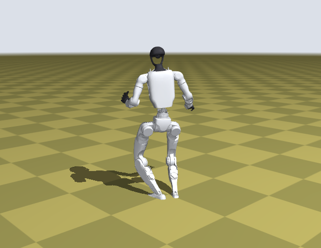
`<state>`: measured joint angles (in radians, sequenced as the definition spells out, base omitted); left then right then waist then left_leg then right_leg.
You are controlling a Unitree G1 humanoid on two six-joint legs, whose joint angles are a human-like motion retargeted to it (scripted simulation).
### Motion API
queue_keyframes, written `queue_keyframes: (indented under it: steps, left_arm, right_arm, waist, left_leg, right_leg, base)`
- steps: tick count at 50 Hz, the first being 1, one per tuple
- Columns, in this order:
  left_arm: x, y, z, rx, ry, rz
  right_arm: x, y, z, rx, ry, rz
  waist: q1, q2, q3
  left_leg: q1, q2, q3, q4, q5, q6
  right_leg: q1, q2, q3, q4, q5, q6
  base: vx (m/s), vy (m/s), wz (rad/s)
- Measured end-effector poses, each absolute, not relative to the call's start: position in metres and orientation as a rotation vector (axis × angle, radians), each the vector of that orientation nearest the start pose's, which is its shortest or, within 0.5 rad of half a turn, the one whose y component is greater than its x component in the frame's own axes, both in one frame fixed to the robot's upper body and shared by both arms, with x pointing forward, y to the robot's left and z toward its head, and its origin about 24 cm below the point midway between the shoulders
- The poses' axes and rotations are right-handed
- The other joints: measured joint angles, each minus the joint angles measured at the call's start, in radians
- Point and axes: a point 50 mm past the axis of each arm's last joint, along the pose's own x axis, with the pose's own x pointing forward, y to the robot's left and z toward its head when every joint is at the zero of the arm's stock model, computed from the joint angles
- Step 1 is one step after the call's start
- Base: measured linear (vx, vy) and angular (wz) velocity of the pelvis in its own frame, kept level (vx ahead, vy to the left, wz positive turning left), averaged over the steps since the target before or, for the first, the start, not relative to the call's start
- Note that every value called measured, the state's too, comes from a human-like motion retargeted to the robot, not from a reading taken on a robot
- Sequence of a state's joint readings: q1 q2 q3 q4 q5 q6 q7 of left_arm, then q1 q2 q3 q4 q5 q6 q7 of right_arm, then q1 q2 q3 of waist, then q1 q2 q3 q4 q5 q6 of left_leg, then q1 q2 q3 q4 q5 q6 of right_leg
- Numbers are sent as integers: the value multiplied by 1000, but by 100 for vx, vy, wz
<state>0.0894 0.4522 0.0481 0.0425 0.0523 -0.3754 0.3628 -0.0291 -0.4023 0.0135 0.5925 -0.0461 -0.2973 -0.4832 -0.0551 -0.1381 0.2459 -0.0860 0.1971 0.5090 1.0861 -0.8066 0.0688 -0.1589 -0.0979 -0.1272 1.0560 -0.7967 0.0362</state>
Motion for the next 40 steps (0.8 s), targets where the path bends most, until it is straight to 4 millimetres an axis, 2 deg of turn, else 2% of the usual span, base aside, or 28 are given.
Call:
queue_keyframes:
  steps: [5, 9, 12, 15, 17, 20, 25, 31, 34, 37, 40]
  left_arm:
    - [233, 249, 67, 482, -278, 288]
    - [239, 246, 45, 499, -177, 253]
    - [241, 247, 24, 519, -71, 229]
    - [241, 250, -1, 539, 58, 208]
    - [238, 253, -19, 551, 158, 201]
    - [230, 258, -47, 569, 316, 195]
    - [201, 264, -91, 580, 607, 173]
    - [143, 254, -137, 535, 937, 88]
    - [113, 244, -152, 484, 1068, 26]
    - [89, 233, -161, 434, 1162, -47]
    - [78, 228, -165, 399, 1203, -107]
  right_arm:
    - [222, -287, -21, -489, 173, -559]
    - [215, -294, -32, -474, 241, -596]
    - [210, -294, -46, -455, 316, -593]
    - [206, -290, -59, -436, 397, -556]
    - [206, -285, -68, -425, 446, -518]
    - [210, -278, -76, -427, 508, -447]
    - [223, -265, -82, -464, 570, -320]
    - [241, -244, -83, -515, 592, -185]
    - [242, -235, -87, -532, 623, -121]
    - [233, -231, -97, -546, 689, -59]
    - [219, -233, -108, -577, 783, 24]
  waist:
    - [-12, -5, 3]
    - [-6, 25, 3]
    - [7, 66, 2]
    - [29, 108, 3]
    - [58, 139, 7]
    - [102, 172, 8]
    - [162, 183, 0]
    - [191, 161, -31]
    - [195, 146, -54]
    - [172, 112, -62]
    - [124, 71, -62]
  left_leg:
    - [0, 2, -9, 8, -7, 4]
    - [-34, 47, -28, 65, -10, 2]
    - [-78, 109, -42, 144, 4, -1]
    - [-146, 180, -55, 253, 69, -10]
    - [-226, 196, -112, 334, 100, -28]
    - [-358, 226, -163, 449, 128, -22]
    - [-605, 213, -200, 499, 146, 2]
    - [-833, 96, -213, 319, 181, 15]
    - [-864, 24, -213, 239, 197, 34]
    - [-829, -78, -193, 208, 194, 83]
    - [-754, -206, -165, 161, 184, 133]
  right_leg:
    - [3, 0, -7, 9, -11, -21]
    - [3, 37, -18, -10, -15, -45]
    - [2, 84, -26, -35, -13, -62]
    - [-1, 128, -30, -56, -9, -78]
    - [-9, 164, -19, -60, -5, -86]
    - [-34, 193, 0, -55, -5, -93]
    - [-110, 178, 41, -6, -28, -89]
    - [-199, 112, 80, 61, -65, -67]
    - [-214, 54, 55, 97, -62, -59]
    - [-209, -27, 63, 194, -26, -35]
    - [-232, -105, 110, 355, 118, 22]
  base:
    - [3, -1, 4]
    - [0, 0, 0]
    - [6, -2, 3]
    - [7, -3, -7]
    - [7, -3, -38]
    - [10, 0, -32]
    - [18, 5, -19]
    - [30, 13, 7]
    - [40, 16, 17]
    - [46, 17, 64]
    - [45, 16, 91]
